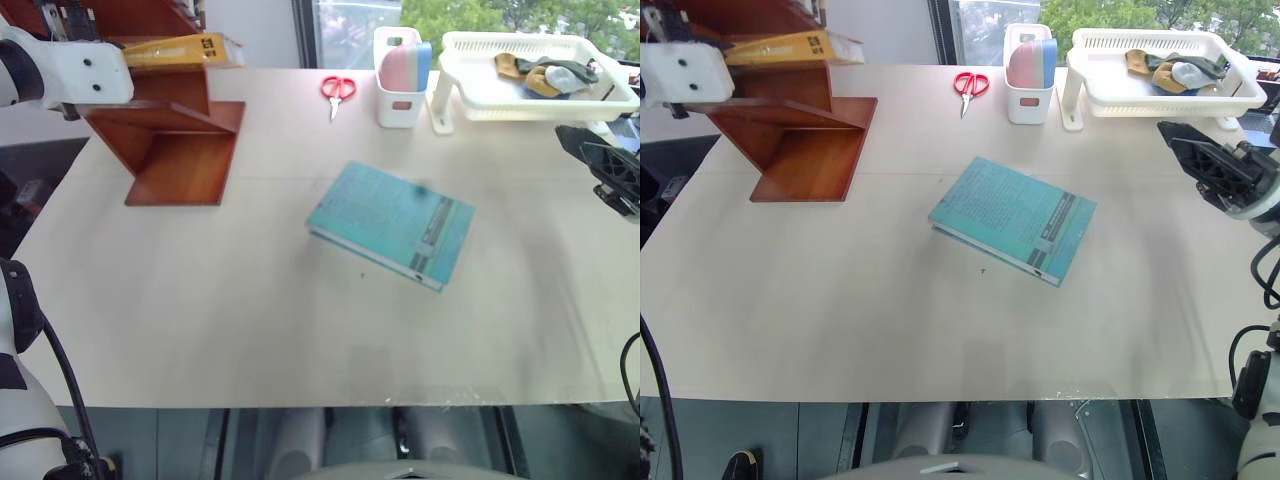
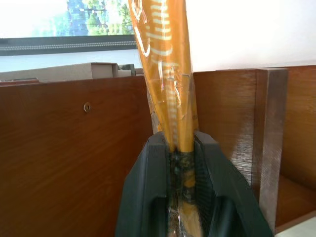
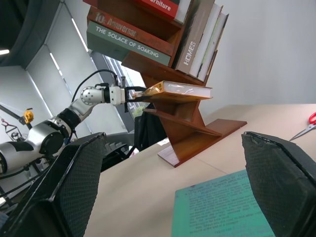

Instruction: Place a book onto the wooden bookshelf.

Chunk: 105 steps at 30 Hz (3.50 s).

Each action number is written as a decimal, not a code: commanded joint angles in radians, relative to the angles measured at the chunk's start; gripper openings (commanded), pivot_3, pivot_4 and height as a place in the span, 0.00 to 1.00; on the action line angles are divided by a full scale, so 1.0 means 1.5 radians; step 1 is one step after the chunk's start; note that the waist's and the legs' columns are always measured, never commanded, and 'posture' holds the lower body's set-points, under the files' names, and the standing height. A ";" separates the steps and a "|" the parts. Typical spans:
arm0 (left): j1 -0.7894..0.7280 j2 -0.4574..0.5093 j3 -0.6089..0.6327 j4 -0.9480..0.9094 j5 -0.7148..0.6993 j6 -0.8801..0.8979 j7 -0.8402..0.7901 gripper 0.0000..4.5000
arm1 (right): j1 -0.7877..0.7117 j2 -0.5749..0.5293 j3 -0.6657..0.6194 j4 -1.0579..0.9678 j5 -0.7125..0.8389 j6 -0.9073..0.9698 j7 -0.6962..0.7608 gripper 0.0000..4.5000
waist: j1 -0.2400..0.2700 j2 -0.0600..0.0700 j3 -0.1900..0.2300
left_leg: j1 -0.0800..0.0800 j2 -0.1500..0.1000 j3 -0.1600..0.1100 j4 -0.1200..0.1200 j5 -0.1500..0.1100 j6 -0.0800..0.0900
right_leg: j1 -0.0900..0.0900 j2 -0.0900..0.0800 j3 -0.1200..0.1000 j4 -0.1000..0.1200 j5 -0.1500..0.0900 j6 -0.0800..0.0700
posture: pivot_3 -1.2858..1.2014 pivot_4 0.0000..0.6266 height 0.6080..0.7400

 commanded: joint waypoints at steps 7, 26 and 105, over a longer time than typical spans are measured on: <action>0.010 0.033 0.009 -0.002 0.007 0.014 0.019 0.99 | -0.010 -0.006 -0.019 -0.021 0.009 -0.007 -0.002 1.00 | 0.004 0.000 0.000 | 0.000 0.000 0.000 0.001 0.000 0.000 | 0.000 0.000 0.000 0.000 0.000 0.000 | 0.52 0.24 1.00; 0.166 0.113 0.113 -0.184 -0.128 0.065 -0.031 0.99 | -0.029 -0.018 -0.012 0.001 0.002 -0.003 0.001 1.00 | 0.002 0.000 0.000 | 0.000 0.000 0.000 0.001 0.000 0.000 | 0.000 0.000 0.000 0.001 0.000 0.000 | 0.52 0.24 1.00; 0.796 -0.469 0.298 -0.957 -0.512 0.854 0.170 0.99 | 0.281 0.065 -0.033 -0.153 -0.092 -0.105 -0.117 1.00 | -0.008 0.002 -0.002 | 0.002 0.002 -0.003 0.008 0.000 0.000 | 0.001 0.001 0.003 0.009 0.000 0.000 | 0.52 0.24 1.00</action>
